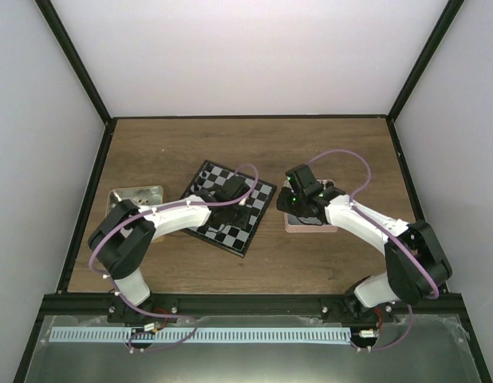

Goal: Set up the chess pieces on the board
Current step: Pick up the chess piece from the chessboard.

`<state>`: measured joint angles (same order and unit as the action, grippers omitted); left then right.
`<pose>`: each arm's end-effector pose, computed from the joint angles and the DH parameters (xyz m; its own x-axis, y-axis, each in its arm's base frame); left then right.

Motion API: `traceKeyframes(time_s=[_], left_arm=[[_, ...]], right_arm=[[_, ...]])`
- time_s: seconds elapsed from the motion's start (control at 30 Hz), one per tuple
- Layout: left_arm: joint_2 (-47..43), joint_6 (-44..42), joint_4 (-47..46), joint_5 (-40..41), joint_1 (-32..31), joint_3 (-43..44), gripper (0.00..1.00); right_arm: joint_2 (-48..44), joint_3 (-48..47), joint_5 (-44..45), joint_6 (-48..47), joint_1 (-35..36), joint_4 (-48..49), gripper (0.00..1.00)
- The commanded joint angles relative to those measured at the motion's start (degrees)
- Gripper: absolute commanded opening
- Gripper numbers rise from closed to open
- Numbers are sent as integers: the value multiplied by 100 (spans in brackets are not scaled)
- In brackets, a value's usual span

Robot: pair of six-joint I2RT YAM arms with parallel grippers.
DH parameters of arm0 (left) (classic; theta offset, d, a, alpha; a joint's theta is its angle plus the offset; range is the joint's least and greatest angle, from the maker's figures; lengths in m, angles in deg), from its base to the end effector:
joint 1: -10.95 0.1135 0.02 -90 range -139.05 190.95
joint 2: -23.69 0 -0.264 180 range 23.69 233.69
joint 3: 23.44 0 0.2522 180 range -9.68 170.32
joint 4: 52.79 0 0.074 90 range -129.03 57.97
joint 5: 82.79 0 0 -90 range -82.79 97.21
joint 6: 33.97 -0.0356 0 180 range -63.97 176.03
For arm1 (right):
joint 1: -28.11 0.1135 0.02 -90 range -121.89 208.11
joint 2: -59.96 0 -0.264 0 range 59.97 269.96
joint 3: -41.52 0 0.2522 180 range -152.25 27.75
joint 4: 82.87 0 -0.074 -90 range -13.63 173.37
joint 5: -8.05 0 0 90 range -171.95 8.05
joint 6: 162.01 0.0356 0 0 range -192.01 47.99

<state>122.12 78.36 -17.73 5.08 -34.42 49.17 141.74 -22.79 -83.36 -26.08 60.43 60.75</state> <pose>0.2372 -0.2422 0.1691 -0.8427 0.3132 -0.4378 0.4364 0.8737 -0.2149 0.2425 0.1544 0.2106 -0.8675 0.3011 -0.3960 0.1100 0.8924 0.4377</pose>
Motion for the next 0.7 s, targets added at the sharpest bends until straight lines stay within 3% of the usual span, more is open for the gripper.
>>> traceKeyframes(time_s=[0.0, 0.33, 0.67], left_arm=[[141, 9, 1, 85, -10, 168, 22], [19, -53, -46, 376, -16, 164, 12], [-555, 138, -47, 1577, 183, -5, 8]], right_arm=[[-120, -26, 106, -32, -34, 81, 31], [-168, -34, 139, -8, -38, 98, 30], [-187, -27, 126, -6, -45, 116, 29]])
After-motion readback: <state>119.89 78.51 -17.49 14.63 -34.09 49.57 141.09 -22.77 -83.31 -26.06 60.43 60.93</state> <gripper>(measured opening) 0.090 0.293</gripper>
